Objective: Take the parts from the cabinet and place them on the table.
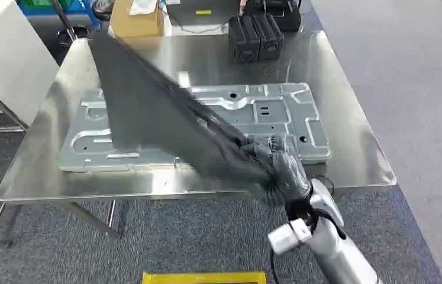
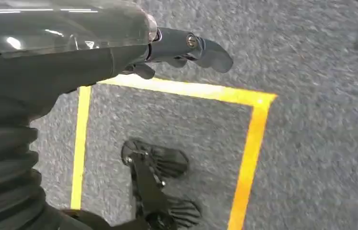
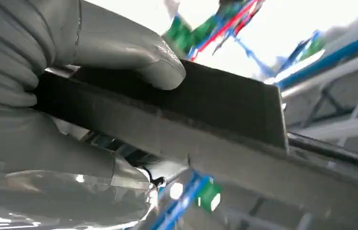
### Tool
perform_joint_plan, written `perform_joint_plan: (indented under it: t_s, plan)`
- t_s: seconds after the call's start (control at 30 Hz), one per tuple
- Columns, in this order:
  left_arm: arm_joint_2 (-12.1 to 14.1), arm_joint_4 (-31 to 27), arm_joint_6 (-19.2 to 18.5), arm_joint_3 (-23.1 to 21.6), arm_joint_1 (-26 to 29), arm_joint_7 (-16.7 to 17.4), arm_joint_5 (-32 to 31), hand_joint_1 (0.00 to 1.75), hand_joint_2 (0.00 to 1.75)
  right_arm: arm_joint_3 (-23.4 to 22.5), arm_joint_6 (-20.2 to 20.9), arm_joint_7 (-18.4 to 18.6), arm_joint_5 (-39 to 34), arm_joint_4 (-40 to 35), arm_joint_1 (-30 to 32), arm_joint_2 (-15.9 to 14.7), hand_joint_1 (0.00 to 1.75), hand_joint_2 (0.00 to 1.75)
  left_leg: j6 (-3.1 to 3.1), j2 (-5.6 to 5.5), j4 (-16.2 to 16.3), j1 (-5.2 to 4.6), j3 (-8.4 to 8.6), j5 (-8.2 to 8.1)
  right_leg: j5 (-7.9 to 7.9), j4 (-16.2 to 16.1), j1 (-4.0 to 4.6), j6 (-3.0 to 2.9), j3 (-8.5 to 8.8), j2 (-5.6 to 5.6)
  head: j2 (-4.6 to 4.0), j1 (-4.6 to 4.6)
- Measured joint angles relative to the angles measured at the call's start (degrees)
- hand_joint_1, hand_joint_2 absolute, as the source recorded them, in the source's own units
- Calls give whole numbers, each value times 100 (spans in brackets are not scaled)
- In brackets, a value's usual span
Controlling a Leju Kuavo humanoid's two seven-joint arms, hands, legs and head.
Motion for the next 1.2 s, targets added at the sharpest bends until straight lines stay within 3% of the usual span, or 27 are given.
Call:
perform_joint_plan:
  t_s: [0.03, 0.07, 0.13, 0.17, 0.2, 0.23, 0.3, 0.33, 0.4, 0.47, 0.5, 0.53, 0.57, 0.63, 0.67, 0.7, 0.73, 0.77, 0.83, 0.87, 0.97, 1.03, 1.07, 1.13, 1.17, 1.2]
  plan:
    - [-11, 0, 0, -17, -18, -4, -2, 0, 175, 39, -122, 114, 190, 59, -158, 22, 173, 175, -19, 2, 125, 4, -40, -65, -17, -34, -6, -31, 68, -19, 0, -4]
    - [-13, 0, 0, -43, -45, -4, -2, 0, 175, 113, -250, 235, 411, 163, -381, 48, 173, 175, -43, 2, 426, 11, -194, -219, -38, -38, -5, -64, 94, -28, 0, -22]
    - [-11, 0, 0, -77, -82, 13, -2, 0, 175, 227, -424, 453, 750, 394, -747, 83, 173, 175, -89, 2, 1318, 19, -741, -591, -68, -34, 17, -104, 106, -27, 0, -22]
    - [-11, 0, 0, -98, -86, 29, -2, 0, 175, 286, -463, 577, 914, 512, -878, 105, 173, 175, -92, 3, 1643, 18, -972, -668, -78, -30, 35, -118, 112, -26, 0, -20]
    - [-11, 0, 0, -127, -84, 44, -2, 0, 175, 346, -474, 702, 1065, 665, -1018, 126, 173, 175, -88, 3, 1724, 18, -1094, -603, -92, -26, 51, -133, 122, -24, 0, -20]
    - [-11, 0, 2, -151, -88, 48, -2, 0, 175, 432, -489, 834, 1264, 899, -1173, 150, 173, 175, -60, 3, 1512, 16, -1080, -374, -110, -22, 71, -137, 147, -13, 0, -22]
    - [-9, 0, 17, -181, -111, 61, 0, 0, 175, 548, -489, 1041, 1535, 1282, -1472, 222, 173, 175, 34, 3, 571, -6, -774, 318, -146, -18, 100, -136, 216, -6, 0, -20]
    - [4, 0, 17, -186, -120, 63, 0, 0, 175, 597, -478, 1135, 1660, 1465, -1611, 258, 173, 175, 100, 17, 153, -36, -666, 543, -159, -23, 99, -132, 224, -7, 0, -18]
    - [17, 0, 20, -199, -159, 79, 0, 0, 175, 745, -469, 1361, 2007, 1985, -1920, 325, 173, 175, 121, 22, 23, -92, -658, 410, -141, -14, 97, -82, 161, 1, 0, -29]
    - [33, 0, 20, -223, -152, 85, 0, 0, 175, 878, -492, 1520, 2346, 2447, -2076, 384, 173, 175, 165, -1, 25, -103, -668, 519, -143, -37, 81, -13, 178, -22, 0, -20]
    - [29, -2, 20, -232, -153, 85, 0, 0, 175, 944, -474, 1660, 2562, 2695, -2170, 424, 173, 175, 206, -2, -65, -44, -636, 577, -151, -36, 119, 24, 182, -21, 0, -20]
    - [26, 0, 20, -236, -159, 81, 0, 0, 175, 1022, -456, 1811, 2776, 2964, -2274, 446, 173, 175, 197, 1, -117, -25, -598, 611, -209, 32, 93, 63, 172, -26, -2, -20]
    - [26, 0, 17, -243, -170, 76, 0, 0, 175, 1113, -430, 1904, 2960, 3234, -2403, 465, 173, 175, 222, 4, -125, -13, -595, 620, -369, 245, 86, 92, 59, -30, 0, -4]
    - [28, 0, 0, -269, -180, 66, 0, 0, 175, 1280, -380, 2045, 3251, 3910, -2587, 502, 173, 175, 233, 2, -124, -10, -597, 617, -792, 1171, 20, 159, -389, -28, 0, -9]
    - [26, 0, -2, -282, -180, 61, 0, 0, 175, 1349, -380, 2096, 3362, 4211, -2636, 518, 173, 175, 233, -2, -121, -8, -599, 613, -896, 1556, -8, 191, -604, -30, 0, -7]
    - [26, 0, -9, -291, -177, 59, 0, 0, 175, 1420, -376, 2137, 3459, 4546, -2671, 542, 173, 175, 229, -10, -117, 0, -598, 610, -865, 1687, -31, 214, -694, -32, 0, -9]
    - [22, 0, -26, -301, -176, 53, 0, 0, 175, 1473, -359, 2161, 3516, 4845, -2711, 559, 173, 175, 216, -18, -109, 7, -596, 601, -712, 1559, -50, 235, -661, -33, 0, -4]
    - [20, 0, -48, -319, -178, 37, 0, 0, 175, 1495, -279, 2183, 3556, 5098, -2751, 581, 173, 175, 201, -24, -93, 18, -596, 589, -467, 1198, -64, 248, -506, -39, 0, -7]
    - [20, 0, -87, -330, -186, -11, 0, 0, 175, 1545, -96, 2281, 3638, 5594, -2853, 631, 173, 175, 139, -30, -28, 34, -596, 538, 31, 161, -86, 244, -19, -63, 0, -4]
    - [22, 0, -92, -337, -192, -31, 0, 0, 175, 1572, -28, 2347, 3691, 5808, -2907, 640, 173, 175, 100, -30, 3, -4, -629, 511, -78, 20, -41, 226, 45, -58, 0, -7]
    - [20, 0, -90, -378, -218, -77, 0, 0, 175, 1628, 110, 2454, 3831, 6317, -2952, 717, 173, 175, 19, -30, -20, 12, -613, 517, -68, 16, -19, 118, 35, -49, 0, -13]
    - [15, 0, -77, -413, -242, -122, 0, 0, 175, 1687, 212, 2602, 3927, 6580, -3010, 845, 173, 175, -42, -32, 35, 30, -637, 449, -39, -58, -62, 43, 96, -81, 0, -17]
    - [15, -2, -77, -424, -258, -155, 0, 0, 175, 1700, 208, 2655, 3947, 6699, -3022, 857, 173, 175, -62, -13, 214, 19, -709, 323, -46, -77, -61, 12, 123, -113, 0, -42]
    - [17, -2, -83, -437, -257, -221, 0, 0, 175, 1711, 215, 2732, 3995, 6859, -3057, 889, 173, 175, -96, -11, 1076, 27, -1105, -118, -63, -77, -50, -26, 135, -194, 0, -52]
    - [17, 0, -87, -444, -237, -256, 0, 0, 175, 1720, 206, 2751, 4026, 6937, -3062, 905, 0, 0, -112, -10, 1544, 31, -1324, -291, -65, -75, -48, -29, 138, -214, 0, -50]
    - [17, 0, -103, -450, -214, -289, 0, 0, 175, 1724, 180, 2762, 4028, 6994, -3066, 918, 0, 0, -127, -9, 1815, 43, -1451, -332, -65, -73, -49, -29, 140, -219, 0, -52]
